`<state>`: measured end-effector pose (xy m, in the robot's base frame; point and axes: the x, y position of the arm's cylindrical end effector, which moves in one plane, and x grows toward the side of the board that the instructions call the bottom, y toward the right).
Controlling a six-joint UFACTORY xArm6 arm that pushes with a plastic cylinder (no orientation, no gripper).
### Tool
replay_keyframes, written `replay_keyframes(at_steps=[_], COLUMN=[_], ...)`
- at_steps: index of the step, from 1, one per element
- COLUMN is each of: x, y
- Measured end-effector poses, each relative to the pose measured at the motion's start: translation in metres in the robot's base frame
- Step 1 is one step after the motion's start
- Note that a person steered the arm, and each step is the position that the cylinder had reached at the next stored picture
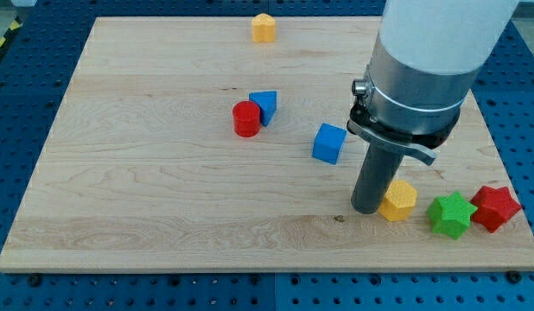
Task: Push the blue cube to the group of blocks
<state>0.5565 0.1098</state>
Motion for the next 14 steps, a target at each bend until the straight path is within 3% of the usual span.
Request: replay_keyframes(at_steps=[3, 6, 7, 8, 14], x=[0.001, -0.016, -0.074, -0.097, -0.086], y=[0.031, -0.115, -0.108, -0.091, 0.002])
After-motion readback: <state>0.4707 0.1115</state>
